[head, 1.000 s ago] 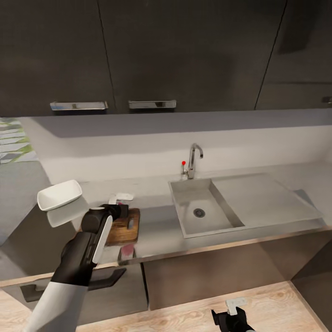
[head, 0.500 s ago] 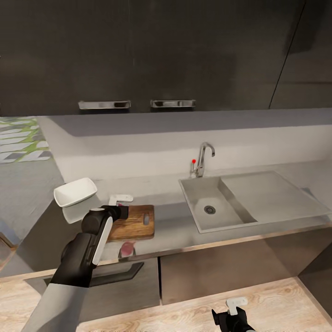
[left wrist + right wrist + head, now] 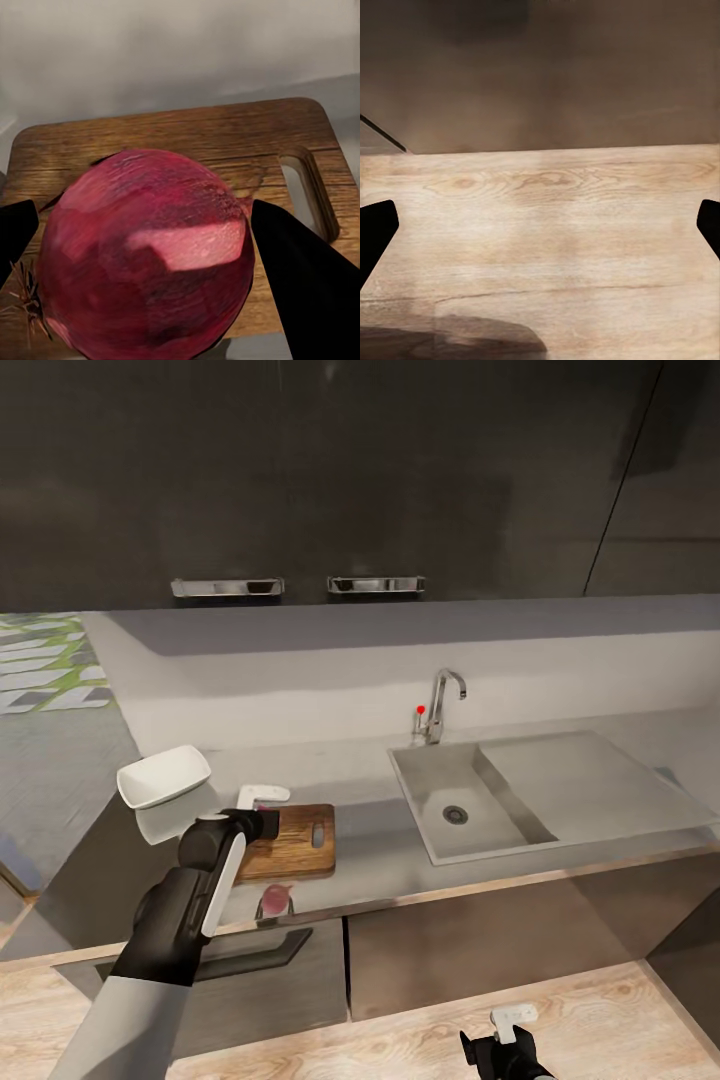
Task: In the kitchen, take the Vidalia onion out of the sink, dice it on the chopping board with the paring knife, put the diced onion into the bowl on the countertop, then place both the paring knife and the chopping board into the sink.
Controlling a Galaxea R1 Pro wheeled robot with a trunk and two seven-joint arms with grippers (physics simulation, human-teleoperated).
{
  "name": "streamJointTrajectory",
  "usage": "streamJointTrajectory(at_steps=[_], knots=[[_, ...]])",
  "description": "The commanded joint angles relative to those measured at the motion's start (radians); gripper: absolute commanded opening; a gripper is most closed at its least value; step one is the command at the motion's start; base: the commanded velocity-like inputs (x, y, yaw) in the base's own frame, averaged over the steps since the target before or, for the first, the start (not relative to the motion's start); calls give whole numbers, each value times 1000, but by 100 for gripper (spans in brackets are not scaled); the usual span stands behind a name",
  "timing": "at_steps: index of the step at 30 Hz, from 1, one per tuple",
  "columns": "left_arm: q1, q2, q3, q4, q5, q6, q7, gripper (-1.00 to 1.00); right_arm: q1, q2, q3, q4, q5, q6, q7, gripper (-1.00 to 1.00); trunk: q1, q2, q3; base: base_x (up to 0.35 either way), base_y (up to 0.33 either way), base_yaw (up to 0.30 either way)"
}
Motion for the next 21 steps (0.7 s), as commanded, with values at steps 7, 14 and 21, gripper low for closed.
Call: streamJointTrajectory(at_steps=[7,14,21], knots=[[-1,0,-1,38,1,4,4,-100,-1,0,5,1,-3,-3,3,100,1,-2,-4,52,0,0],[-1,0,-1,60,1,2,4,-100,-1,0,5,1,-3,-3,3,100,1,-2,-12,13,0,0],[-1,0,-1,64,1,2,4,-100,-1,0,5,1,-3,-3,3,100,1,-2,-21,0,0,0]])
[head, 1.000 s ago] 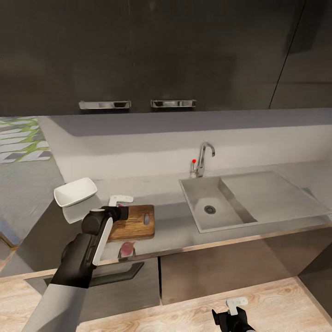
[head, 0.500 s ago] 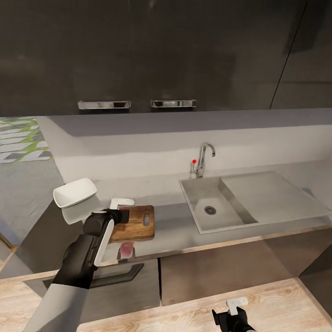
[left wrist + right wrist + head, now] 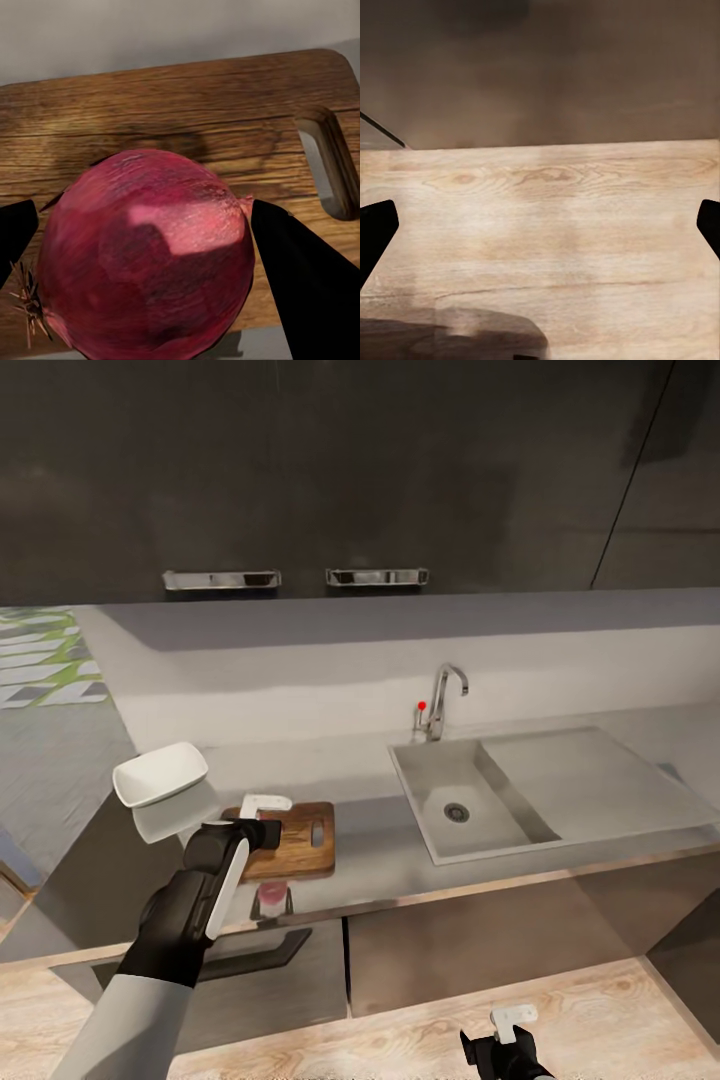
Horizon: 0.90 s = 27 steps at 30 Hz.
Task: In the kitchen, take the Vidalia onion out of the sink, dice it on the chopping board with the paring knife, put the diced onion into the bowl on the countertop, then place both the paring knife and the chopping board into the sink.
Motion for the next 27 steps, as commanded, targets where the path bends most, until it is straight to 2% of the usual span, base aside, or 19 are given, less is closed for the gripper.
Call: streamJointTrajectory(at_steps=[1,6,13,27], knots=[[-1,0,-1,2,1,4,3,-100,-1,0,5,1,-3,-3,3,100,1,-2,-3,0,0,0],[-1,0,0,6,1,4,3,-100,-1,0,5,1,-3,-3,3,100,1,-2,-10,37,13,0],[-1,0,0,7,1,4,3,-100,-1,0,5,1,-3,-3,3,100,1,-2,-19,179,48,0],[-1,1,0,12,-1,4,3,-100,-1,0,5,1,-3,-3,3,100,1,-2,-37,11,2,0]])
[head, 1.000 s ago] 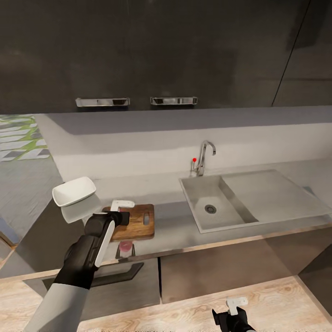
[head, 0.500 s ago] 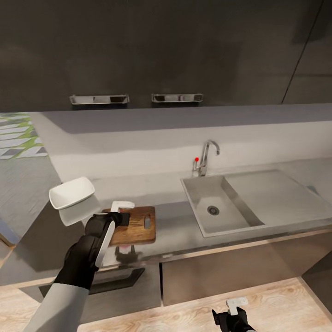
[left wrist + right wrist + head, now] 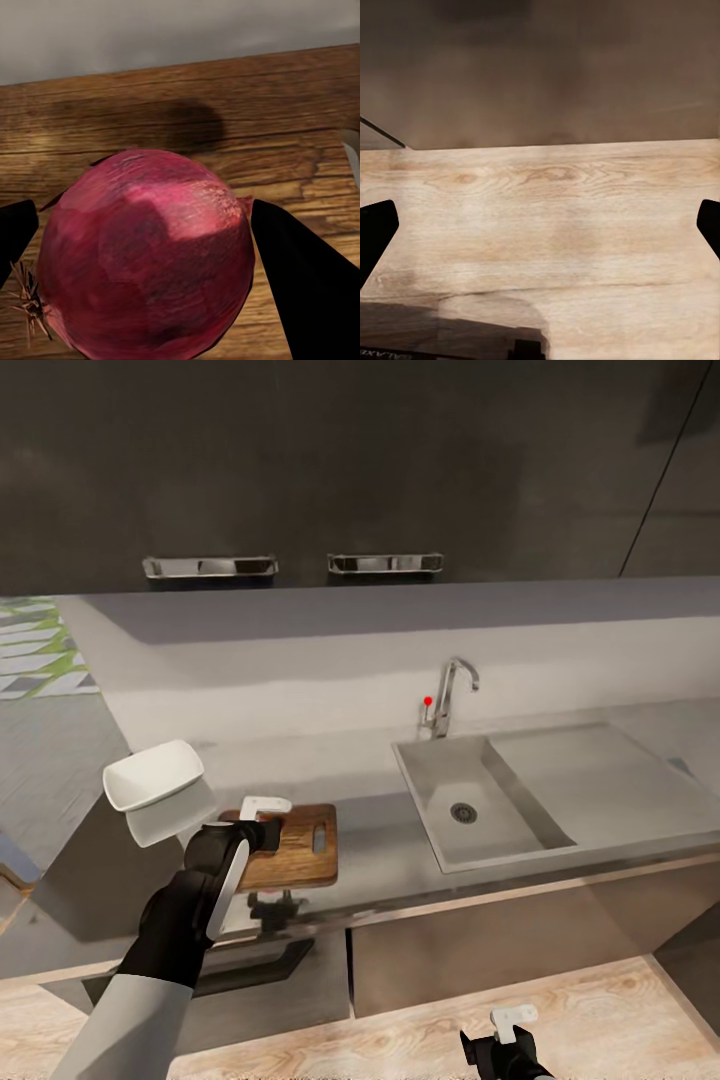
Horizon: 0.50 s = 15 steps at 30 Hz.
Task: In the kitchen, take the Vidalia onion out of the sink, dice it on the chopping board with the paring knife, put the diced onion into the bowl on the countertop, then place both the paring knife and the chopping board into the sink.
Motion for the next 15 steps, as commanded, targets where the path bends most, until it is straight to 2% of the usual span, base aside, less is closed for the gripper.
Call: streamJointTrajectory(at_steps=[1,15], knots=[[-1,0,-1,-1,1,4,3,-100,-1,0,5,1,-3,-4,3,100,1,-2,-3,0,0,0],[-1,0,-1,4,-1,3,3,-100,-1,0,5,1,-3,-4,3,100,1,-2,-20,0,0,0]])
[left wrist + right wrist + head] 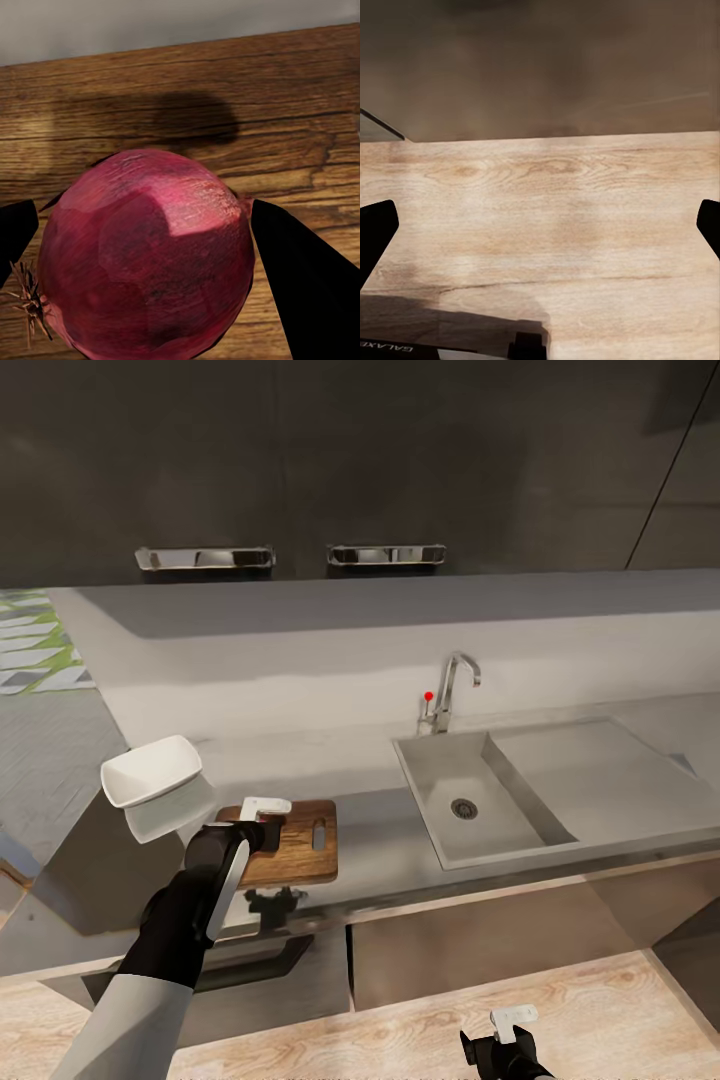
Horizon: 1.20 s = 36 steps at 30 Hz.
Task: In the kitchen, take the Vidalia onion out of the sink, dice it on the chopping board with the paring knife, put the diced onion into the bowl on the countertop, then place both the paring knife and the chopping board into the sink.
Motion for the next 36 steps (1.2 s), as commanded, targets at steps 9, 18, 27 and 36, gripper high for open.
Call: streamJointTrajectory(at_steps=[9,18,27,36], knots=[[-1,0,-1,16,0,2,3,-100,-1,0,5,1,-3,-4,3,100,1,-2,-2,0,0,0],[-1,0,-1,21,0,0,3,-100,-1,0,5,1,-3,-4,3,100,1,-2,-7,0,0,0],[-1,0,-1,22,0,0,3,-100,-1,0,5,1,-3,-4,3,100,1,-2,-13,0,0,0],[-1,0,-1,22,0,0,3,-100,-1,0,5,1,-3,-4,3,100,1,-2,-13,0,0,0]])
